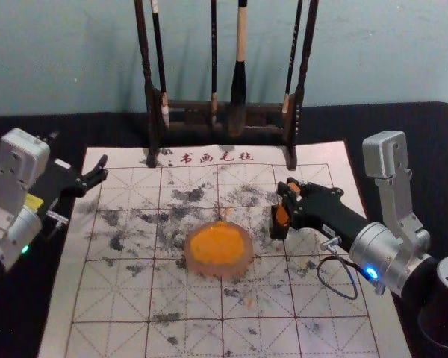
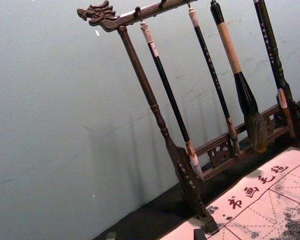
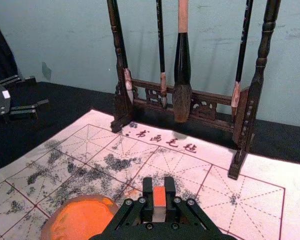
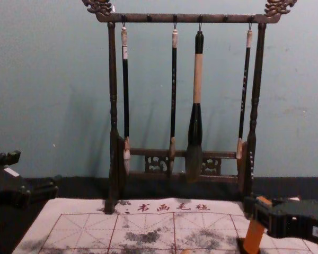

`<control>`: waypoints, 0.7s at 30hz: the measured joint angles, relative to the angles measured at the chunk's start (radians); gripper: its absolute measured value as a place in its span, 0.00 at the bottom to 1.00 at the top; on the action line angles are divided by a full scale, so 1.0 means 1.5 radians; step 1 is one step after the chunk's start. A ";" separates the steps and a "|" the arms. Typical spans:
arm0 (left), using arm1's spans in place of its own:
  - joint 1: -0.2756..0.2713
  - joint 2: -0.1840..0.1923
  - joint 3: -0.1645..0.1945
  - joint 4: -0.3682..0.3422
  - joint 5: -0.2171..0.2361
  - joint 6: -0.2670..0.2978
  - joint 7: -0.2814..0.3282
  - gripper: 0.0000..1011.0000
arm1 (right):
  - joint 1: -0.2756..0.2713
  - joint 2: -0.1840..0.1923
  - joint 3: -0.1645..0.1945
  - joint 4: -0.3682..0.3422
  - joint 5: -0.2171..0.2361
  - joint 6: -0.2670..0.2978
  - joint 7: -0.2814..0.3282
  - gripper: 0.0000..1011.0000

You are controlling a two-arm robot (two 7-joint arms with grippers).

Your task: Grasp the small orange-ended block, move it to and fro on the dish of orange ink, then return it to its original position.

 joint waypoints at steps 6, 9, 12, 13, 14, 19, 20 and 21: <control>0.000 0.000 0.000 0.000 0.000 0.000 0.000 0.99 | 0.002 -0.005 0.004 0.005 -0.007 0.002 0.003 0.11; 0.000 0.000 0.000 0.000 0.000 0.000 0.000 0.99 | 0.002 -0.006 0.005 0.007 -0.010 0.003 0.005 0.11; 0.000 0.000 0.000 0.000 0.000 0.000 0.000 0.99 | 0.001 -0.008 0.004 0.011 -0.016 0.003 0.005 0.11; 0.000 0.000 0.000 0.000 0.000 0.000 0.000 0.99 | 0.001 -0.009 0.004 0.013 -0.018 0.002 0.005 0.11; 0.000 0.000 0.000 0.000 0.000 0.000 0.000 0.99 | 0.001 -0.010 0.004 0.014 -0.020 0.001 0.005 0.11; 0.000 0.000 0.000 0.000 0.000 0.000 0.000 0.99 | 0.000 -0.015 0.004 0.021 -0.030 -0.004 0.004 0.11; 0.000 0.000 0.000 0.000 0.000 0.000 0.000 0.99 | 0.000 -0.016 0.005 0.022 -0.031 -0.005 0.004 0.11; 0.000 0.000 0.000 0.000 0.000 0.000 0.000 0.99 | 0.000 -0.017 0.005 0.023 -0.032 -0.006 0.004 0.11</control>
